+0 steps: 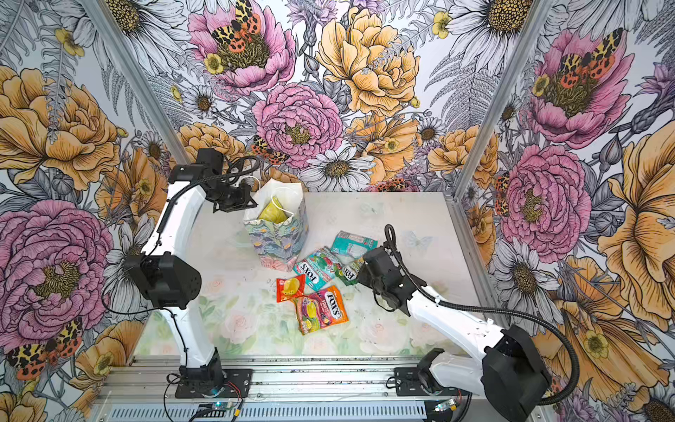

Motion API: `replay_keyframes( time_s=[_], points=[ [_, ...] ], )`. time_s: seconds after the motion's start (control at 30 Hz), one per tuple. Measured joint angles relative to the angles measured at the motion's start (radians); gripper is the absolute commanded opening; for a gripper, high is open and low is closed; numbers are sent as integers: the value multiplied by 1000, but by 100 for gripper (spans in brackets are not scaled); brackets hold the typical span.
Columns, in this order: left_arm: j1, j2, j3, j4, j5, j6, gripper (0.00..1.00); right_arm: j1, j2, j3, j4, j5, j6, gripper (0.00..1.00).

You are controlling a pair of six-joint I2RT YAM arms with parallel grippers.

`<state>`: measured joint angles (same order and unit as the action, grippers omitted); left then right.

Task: Place the snacks into the paper bag
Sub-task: Pick up the snack at the center of the table, then place the snack in the paper bag.

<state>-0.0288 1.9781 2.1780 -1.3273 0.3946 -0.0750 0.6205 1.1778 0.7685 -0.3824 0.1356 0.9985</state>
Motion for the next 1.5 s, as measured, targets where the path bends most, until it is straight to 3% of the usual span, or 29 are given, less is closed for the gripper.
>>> replay_keyframes(
  time_s=[0.3,0.87,1.5],
  points=[
    [0,0,0,0,0,0,0,2,32,230,-129,17,-158,0],
    [-8,0,0,0,0,0,0,-7,294,718,-225,17,-441,0],
    [-8,0,0,0,0,3,0,-40,669,1312,-272,-3,-584,0]
  ],
)
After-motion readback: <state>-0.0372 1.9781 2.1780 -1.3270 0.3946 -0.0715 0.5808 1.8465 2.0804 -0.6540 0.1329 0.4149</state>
